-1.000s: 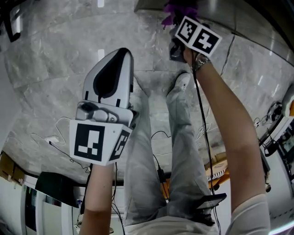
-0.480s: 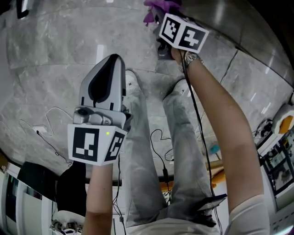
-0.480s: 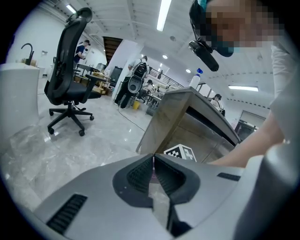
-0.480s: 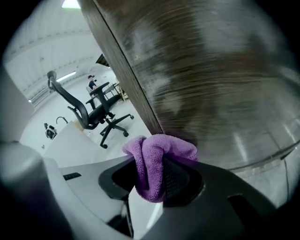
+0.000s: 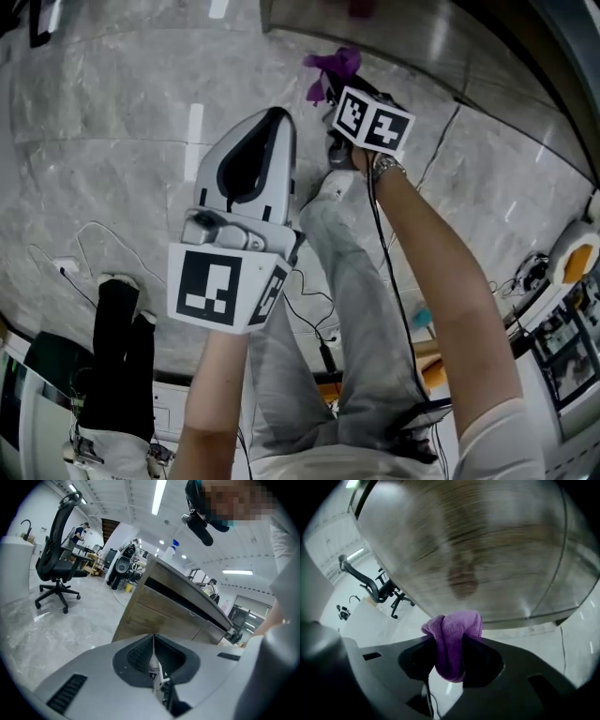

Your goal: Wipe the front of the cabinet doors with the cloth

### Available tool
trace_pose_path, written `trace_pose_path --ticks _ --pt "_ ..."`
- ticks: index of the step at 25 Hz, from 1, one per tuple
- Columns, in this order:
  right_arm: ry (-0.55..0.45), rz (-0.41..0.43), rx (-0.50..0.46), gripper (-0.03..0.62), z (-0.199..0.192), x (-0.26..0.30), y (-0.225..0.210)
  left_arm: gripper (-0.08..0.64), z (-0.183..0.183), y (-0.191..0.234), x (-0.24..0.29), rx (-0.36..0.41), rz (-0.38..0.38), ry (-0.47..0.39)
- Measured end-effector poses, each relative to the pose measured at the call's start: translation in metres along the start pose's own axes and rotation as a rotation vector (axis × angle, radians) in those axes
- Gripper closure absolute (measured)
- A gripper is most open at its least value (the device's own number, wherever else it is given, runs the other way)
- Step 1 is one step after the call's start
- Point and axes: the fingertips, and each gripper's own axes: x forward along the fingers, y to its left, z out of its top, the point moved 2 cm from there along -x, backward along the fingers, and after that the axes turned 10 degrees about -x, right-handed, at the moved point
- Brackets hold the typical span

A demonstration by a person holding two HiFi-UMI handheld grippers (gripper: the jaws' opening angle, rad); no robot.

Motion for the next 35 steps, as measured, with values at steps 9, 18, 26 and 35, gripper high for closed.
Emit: trace_pose_path --ticks 9,18,26,35 --pt "0.066 -0.182 -0.016 0.454 -0.045 -0.022 -0.156 0.543 -0.06 -0.045 0.042 -0.012 -0.042 0.044" --pt "0.11 -0.296 -0.076 0.454 -0.041 0.024 -0.227 0.543 -0.075 -0.003 0.057 -0.023 -0.019 0.02" --pt "0.167 -0.31 -0.179 0.454 -0.021 0.073 -0.203 0.543 -0.067 0.065 0.034 -0.068 0.047 -0.033" --pt "0.185 -0.217 -0.248 0.454 -0.001 0.121 -0.093 0.543 -0.035 0.119 -0.002 -0.11 0.076 -0.047"
